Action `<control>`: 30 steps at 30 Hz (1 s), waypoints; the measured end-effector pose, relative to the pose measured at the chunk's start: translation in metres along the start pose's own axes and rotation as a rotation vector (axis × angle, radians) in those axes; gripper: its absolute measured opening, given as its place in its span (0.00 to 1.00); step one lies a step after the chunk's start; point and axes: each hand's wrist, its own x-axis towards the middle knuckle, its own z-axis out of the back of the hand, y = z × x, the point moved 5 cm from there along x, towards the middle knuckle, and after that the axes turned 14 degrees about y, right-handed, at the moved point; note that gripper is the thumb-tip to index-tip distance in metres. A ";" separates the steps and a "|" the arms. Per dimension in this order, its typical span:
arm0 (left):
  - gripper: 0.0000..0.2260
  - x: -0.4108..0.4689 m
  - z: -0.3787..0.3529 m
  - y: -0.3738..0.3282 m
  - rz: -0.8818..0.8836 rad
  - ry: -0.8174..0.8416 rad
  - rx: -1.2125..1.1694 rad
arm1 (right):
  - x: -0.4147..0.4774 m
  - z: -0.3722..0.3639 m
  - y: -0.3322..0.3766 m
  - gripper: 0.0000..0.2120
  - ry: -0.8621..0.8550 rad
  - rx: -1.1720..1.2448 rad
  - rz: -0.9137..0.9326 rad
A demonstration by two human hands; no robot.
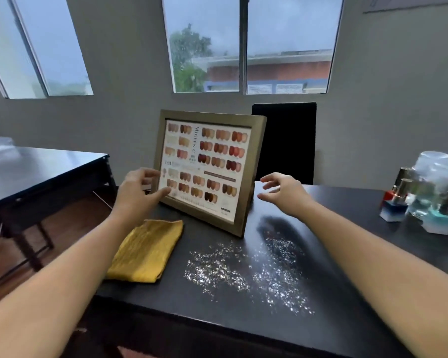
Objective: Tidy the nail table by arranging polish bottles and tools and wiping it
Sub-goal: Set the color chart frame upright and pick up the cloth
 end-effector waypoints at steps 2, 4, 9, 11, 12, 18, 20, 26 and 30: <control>0.25 0.012 0.004 0.026 0.101 -0.009 -0.055 | 0.014 -0.003 -0.005 0.19 0.023 0.036 0.002; 0.29 0.024 0.003 0.048 0.182 0.009 -0.109 | 0.026 -0.006 -0.011 0.17 0.063 0.089 0.002; 0.29 0.051 -0.006 0.074 0.300 0.121 -0.257 | 0.046 -0.015 -0.025 0.12 0.078 0.107 0.012; 0.27 0.060 -0.009 0.076 0.308 0.164 -0.302 | 0.051 -0.017 -0.029 0.10 0.070 0.114 0.016; 0.25 0.063 -0.011 0.077 0.307 0.177 -0.326 | 0.052 -0.019 -0.032 0.08 0.066 0.119 0.016; 0.16 0.069 -0.021 0.073 0.287 0.150 -0.390 | 0.056 -0.021 -0.043 0.04 0.027 0.208 0.026; 0.15 0.067 -0.021 0.073 0.295 0.133 -0.375 | 0.059 -0.023 -0.043 0.04 0.029 0.225 0.032; 0.15 0.067 -0.020 0.067 0.297 0.114 -0.258 | 0.062 -0.027 -0.043 0.01 0.000 0.212 0.038; 0.14 0.065 -0.021 0.067 0.299 0.081 -0.212 | 0.066 -0.028 -0.043 0.02 -0.008 0.183 0.038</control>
